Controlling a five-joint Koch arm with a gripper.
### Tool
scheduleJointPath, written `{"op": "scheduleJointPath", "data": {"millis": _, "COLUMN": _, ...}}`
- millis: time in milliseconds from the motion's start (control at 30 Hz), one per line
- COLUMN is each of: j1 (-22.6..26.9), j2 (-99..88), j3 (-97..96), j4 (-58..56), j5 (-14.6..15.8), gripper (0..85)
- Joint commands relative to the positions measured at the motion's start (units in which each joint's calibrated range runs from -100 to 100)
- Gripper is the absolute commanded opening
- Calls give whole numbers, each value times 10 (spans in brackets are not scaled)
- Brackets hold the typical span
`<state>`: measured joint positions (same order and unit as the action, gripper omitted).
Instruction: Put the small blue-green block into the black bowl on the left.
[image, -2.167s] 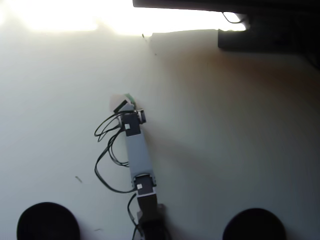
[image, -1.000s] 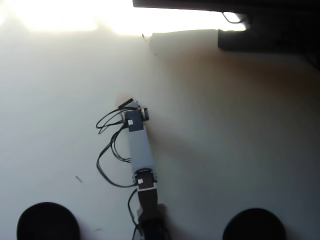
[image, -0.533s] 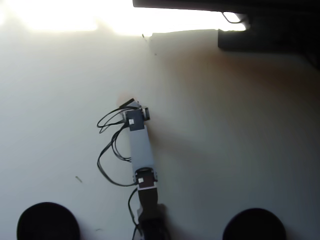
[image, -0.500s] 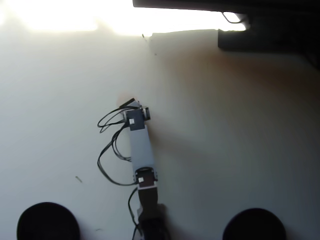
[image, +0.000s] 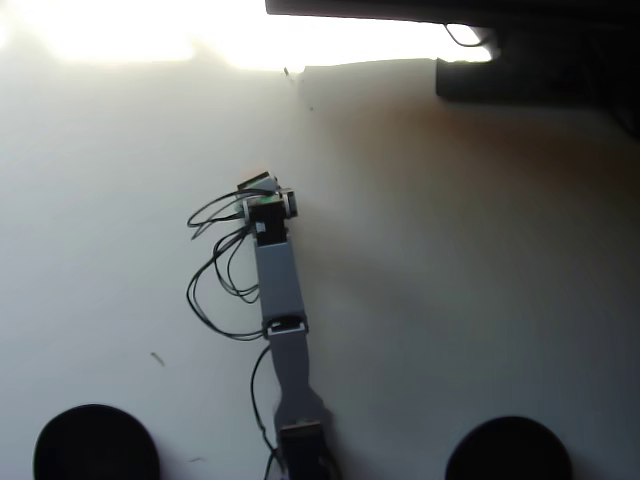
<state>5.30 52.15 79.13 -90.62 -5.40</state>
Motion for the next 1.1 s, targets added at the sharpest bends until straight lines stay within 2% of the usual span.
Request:
{"op": "scheduleJointPath", "data": {"millis": 0, "j1": 1, "j2": -12, "j3": 16, "j4": -27, "j5": -3, "gripper": 406}}
{"op": "scheduleJointPath", "data": {"millis": 100, "j1": 4, "j2": -13, "j3": 16, "j4": -44, "j5": -10, "gripper": 480}}
{"op": "scheduleJointPath", "data": {"millis": 533, "j1": 6, "j2": -12, "j3": 7, "j4": -82, "j5": -79, "gripper": 502}}
{"op": "scheduleJointPath", "data": {"millis": 1067, "j1": 3, "j2": -12, "j3": 18, "j4": -59, "j5": -65, "gripper": 501}}
